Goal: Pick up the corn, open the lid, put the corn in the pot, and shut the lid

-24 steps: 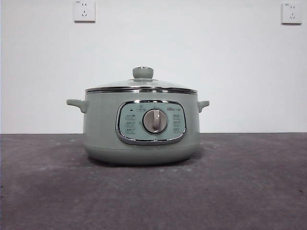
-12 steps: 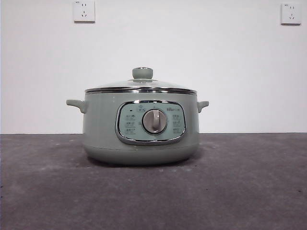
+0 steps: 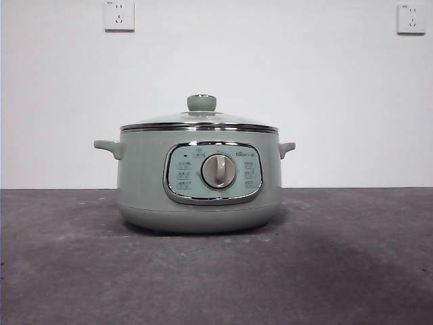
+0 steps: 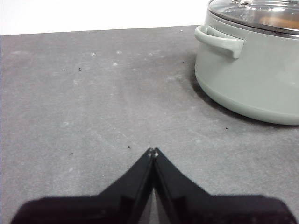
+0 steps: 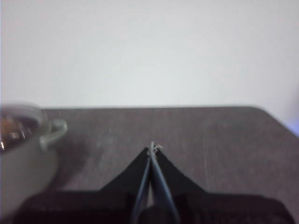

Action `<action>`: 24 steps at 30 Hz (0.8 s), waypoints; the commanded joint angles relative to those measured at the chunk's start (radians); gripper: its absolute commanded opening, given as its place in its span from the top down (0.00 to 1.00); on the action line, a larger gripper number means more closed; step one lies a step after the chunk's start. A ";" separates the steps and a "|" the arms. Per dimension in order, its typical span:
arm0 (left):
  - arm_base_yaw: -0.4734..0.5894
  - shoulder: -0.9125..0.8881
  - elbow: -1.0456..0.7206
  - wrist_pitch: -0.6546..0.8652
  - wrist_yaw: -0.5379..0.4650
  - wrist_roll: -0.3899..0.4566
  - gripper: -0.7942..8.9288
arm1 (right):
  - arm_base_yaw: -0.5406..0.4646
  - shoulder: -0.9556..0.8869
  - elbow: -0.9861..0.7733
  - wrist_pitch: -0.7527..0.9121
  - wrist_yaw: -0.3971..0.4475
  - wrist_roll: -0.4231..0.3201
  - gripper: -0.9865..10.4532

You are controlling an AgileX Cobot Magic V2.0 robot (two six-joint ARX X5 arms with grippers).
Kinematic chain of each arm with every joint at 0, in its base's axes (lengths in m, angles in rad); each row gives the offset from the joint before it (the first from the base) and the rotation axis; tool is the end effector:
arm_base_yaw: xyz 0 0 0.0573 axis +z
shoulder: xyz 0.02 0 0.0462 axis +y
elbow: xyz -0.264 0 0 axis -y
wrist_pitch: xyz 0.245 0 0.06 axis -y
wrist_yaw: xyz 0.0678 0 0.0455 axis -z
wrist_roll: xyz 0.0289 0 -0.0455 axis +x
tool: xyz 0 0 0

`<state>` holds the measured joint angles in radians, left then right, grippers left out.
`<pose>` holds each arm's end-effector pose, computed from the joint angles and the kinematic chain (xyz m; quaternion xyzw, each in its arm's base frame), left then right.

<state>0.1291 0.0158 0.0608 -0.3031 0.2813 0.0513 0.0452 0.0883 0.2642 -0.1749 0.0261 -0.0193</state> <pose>0.0908 0.0037 0.1542 -0.0009 0.1240 -0.0786 0.9892 0.0844 0.0031 0.2288 -0.0096 -0.0006 0.0095 0.9999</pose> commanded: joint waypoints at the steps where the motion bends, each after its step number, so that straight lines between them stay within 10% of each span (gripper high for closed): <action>1: 0.003 0.000 -0.009 0.005 0.006 -0.006 0.92 | -0.001 -0.045 -0.096 0.021 0.001 -0.003 0.91; 24: 0.003 0.000 -0.009 0.005 0.006 -0.006 0.92 | 0.000 -0.079 -0.249 -0.010 0.004 0.036 0.91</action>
<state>0.1291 0.0158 0.0608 -0.3031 0.2821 0.0509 0.0452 0.0101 0.0242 -0.1883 0.0265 0.0040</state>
